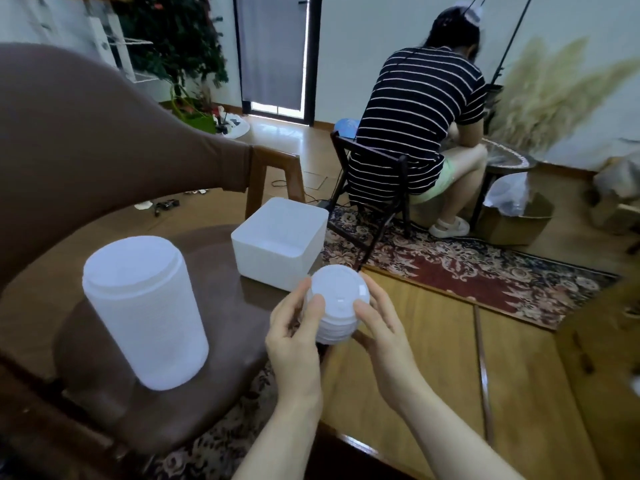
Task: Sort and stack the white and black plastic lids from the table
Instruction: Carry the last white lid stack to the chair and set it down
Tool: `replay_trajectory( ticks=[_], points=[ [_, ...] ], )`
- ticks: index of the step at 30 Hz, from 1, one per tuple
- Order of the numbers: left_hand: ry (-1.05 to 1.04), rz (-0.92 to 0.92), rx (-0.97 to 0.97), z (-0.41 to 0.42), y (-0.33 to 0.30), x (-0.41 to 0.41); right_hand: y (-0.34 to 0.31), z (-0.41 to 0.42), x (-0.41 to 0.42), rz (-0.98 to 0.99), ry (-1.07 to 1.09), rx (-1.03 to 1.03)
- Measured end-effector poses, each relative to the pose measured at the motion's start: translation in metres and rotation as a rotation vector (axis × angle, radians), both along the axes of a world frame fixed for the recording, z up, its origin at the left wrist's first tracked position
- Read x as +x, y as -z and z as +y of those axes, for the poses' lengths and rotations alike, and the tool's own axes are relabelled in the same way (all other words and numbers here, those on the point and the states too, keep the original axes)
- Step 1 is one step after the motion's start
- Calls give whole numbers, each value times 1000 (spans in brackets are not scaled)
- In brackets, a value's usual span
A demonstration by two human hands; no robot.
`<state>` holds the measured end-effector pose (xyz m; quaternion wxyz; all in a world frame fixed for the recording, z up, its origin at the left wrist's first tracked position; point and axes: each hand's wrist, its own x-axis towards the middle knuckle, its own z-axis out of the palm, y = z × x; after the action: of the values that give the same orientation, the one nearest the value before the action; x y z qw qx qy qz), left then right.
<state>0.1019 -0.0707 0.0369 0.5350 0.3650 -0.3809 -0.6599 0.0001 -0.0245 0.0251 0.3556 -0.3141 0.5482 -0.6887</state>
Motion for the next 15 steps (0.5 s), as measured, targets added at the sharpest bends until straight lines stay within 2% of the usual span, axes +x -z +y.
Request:
replay_trajectory(
  ticks=[6, 15],
  points=[
    [398, 67, 129, 37, -2, -60, 2, 63, -61, 82, 235, -10],
    [624, -58, 190, 59, 50, -145, 51, 111, -133, -34, 359, 77]
  ],
)
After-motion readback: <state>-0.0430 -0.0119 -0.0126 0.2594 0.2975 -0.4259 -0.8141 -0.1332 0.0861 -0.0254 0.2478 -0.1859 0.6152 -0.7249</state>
